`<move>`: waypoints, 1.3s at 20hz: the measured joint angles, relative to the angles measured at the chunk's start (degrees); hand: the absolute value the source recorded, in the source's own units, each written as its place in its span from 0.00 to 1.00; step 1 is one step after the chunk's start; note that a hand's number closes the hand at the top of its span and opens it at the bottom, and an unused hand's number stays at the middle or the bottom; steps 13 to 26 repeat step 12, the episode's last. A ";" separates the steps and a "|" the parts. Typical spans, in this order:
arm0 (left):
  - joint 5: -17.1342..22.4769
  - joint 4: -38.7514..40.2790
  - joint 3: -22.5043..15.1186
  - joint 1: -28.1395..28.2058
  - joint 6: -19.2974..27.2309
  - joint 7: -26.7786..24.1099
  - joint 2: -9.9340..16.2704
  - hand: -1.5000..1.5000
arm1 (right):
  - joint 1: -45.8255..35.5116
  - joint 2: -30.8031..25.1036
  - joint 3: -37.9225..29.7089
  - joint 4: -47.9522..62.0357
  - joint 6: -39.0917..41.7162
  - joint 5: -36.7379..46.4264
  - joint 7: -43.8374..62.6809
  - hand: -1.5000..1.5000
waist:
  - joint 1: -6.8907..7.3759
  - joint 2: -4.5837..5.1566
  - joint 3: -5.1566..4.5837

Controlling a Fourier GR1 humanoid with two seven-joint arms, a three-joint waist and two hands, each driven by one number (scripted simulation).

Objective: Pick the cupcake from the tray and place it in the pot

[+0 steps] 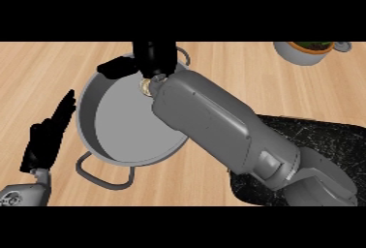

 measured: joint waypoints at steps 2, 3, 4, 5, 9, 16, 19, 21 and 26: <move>-0.05 0.21 0.32 0.73 0.11 -0.80 -0.02 0.50 | 0.66 0.00 -0.71 -0.81 0.07 -3.33 -2.12 0.00 | -0.55 -0.14 0.00; -0.01 0.46 0.64 0.75 0.07 -0.96 0.16 0.50 | 1.44 0.00 -0.93 -1.33 0.36 -5.02 -3.70 0.00 | -0.89 -0.19 0.00; -0.04 0.55 0.67 1.50 0.29 -1.31 -0.19 0.50 | 1.50 0.00 -1.13 -1.71 0.72 -6.50 -4.57 0.00 | -1.29 -0.30 0.00; -0.07 0.35 0.86 1.76 0.41 -1.26 -0.18 0.50 | 1.60 0.00 -1.49 -2.15 1.28 -8.04 -5.32 0.00 | -1.72 -0.43 0.00; 0.26 0.16 2.17 3.81 0.33 -1.93 0.19 0.50 | 5.78 0.00 -1.88 -4.50 3.21 -12.88 -10.94 0.00 | -3.33 -0.85 0.03; 0.48 -2.34 2.83 5.27 0.52 -0.23 0.23 0.50 | 9.74 -0.30 -2.92 -6.86 5.15 -13.82 -13.99 0.00 | -4.75 -1.22 0.06; 0.48 -2.34 2.83 5.27 0.52 -0.23 0.23 0.50 | 9.74 -0.30 -2.92 -6.86 5.15 -13.82 -13.99 0.00 | -4.75 -1.22 0.06; 0.48 -2.34 2.83 5.27 0.52 -0.23 0.23 0.50 | 9.74 -0.30 -2.92 -6.86 5.15 -13.82 -13.99 0.00 | -4.75 -1.22 0.06; 0.48 -2.34 2.83 5.27 0.52 -0.23 0.23 0.50 | 9.74 -0.30 -2.92 -6.86 5.15 -13.82 -13.99 0.00 | -4.75 -1.22 0.06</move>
